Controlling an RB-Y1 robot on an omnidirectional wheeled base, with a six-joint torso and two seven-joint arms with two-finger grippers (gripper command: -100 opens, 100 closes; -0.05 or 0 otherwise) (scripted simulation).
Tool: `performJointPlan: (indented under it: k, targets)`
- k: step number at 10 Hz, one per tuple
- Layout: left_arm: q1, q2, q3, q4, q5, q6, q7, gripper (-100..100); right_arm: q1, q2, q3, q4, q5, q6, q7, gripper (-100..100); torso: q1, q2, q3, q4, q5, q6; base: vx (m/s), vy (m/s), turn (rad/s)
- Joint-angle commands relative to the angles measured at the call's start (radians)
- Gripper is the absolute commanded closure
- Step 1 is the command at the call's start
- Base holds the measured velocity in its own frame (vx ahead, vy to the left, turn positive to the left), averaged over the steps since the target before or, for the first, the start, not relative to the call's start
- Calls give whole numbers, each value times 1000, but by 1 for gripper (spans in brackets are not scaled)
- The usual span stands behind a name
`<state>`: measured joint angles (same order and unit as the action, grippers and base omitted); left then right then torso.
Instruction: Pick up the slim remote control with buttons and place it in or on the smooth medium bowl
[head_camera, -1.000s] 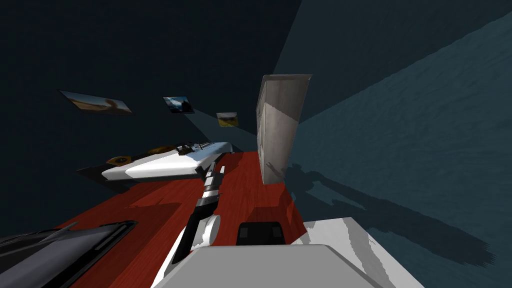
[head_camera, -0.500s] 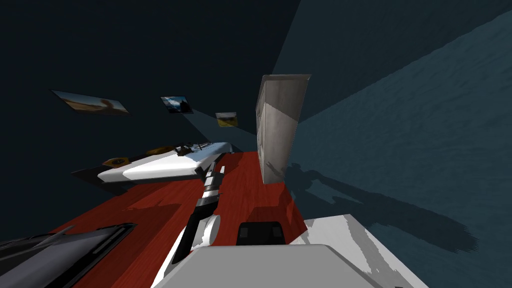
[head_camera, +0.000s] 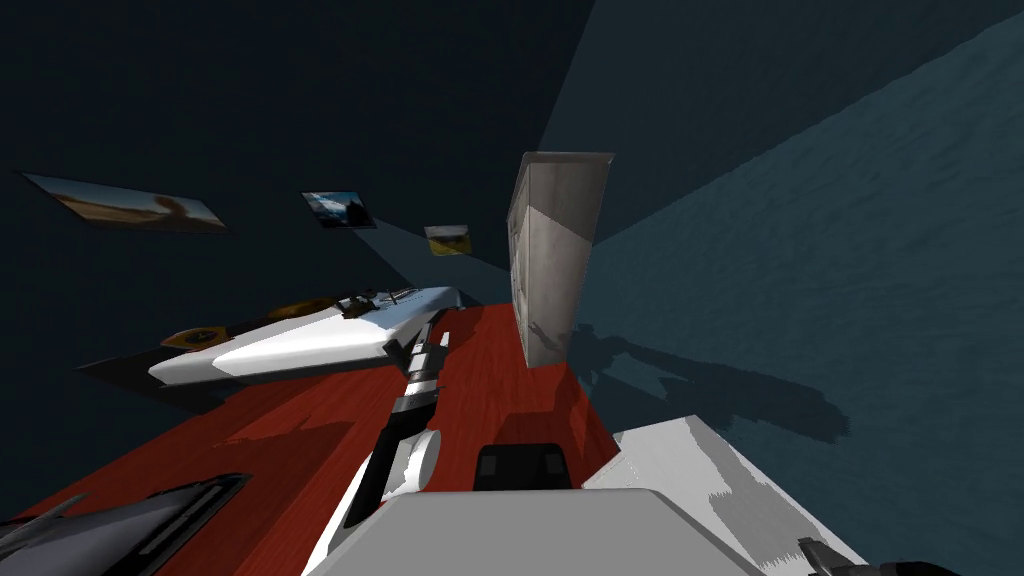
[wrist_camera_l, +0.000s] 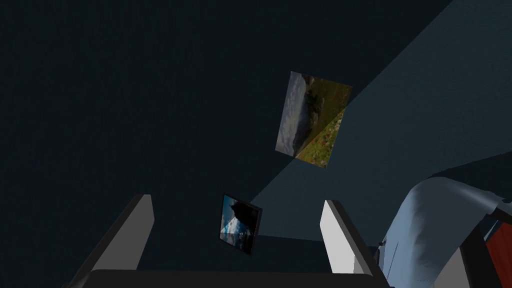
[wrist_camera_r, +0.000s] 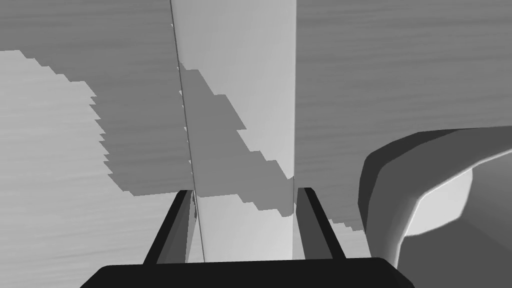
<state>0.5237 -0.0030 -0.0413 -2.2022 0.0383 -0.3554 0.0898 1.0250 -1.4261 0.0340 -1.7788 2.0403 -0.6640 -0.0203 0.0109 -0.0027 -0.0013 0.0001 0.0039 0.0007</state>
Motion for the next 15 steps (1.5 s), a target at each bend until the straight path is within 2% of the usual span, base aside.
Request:
performJointPlan:
  k: [1,5,8,9,12,13,15]
  targets:
    - [0,0,0,0,0,0,0,0,-18,-33,-8,28,-7,-17,21,100,0,0,0,0,0,0,22,177,-197]
    - [0,0,0,0,0,0,0,0,-41,-129,-44,96,-74,-45,76,100,11,-2,-1,-1,2,2,45,233,-225]
    - [0,0,0,0,0,0,0,0,-66,-183,-60,157,-133,-66,126,100,11,-4,-2,-1,3,3,61,232,-213]
    - [0,0,0,0,0,0,0,0,-75,-198,-64,178,-155,-73,146,100,11,-4,-2,-1,3,3,35,76,70]
    - [0,0,0,0,0,0,0,0,-75,-198,-64,178,-155,-73,146,100,-5,-2,-1,-1,-1,2,-4,11,-18]
    - [0,0,0,0,0,0,0,0,-85,-211,-68,200,-178,-81,169,100,-7,0,-1,-1,-1,2,4,33,-2]
    - [0,0,0,0,0,0,0,0,-85,-211,-68,200,-178,-81,169,100,-5,-2,-2,-1,-1,1,13,100,-158]
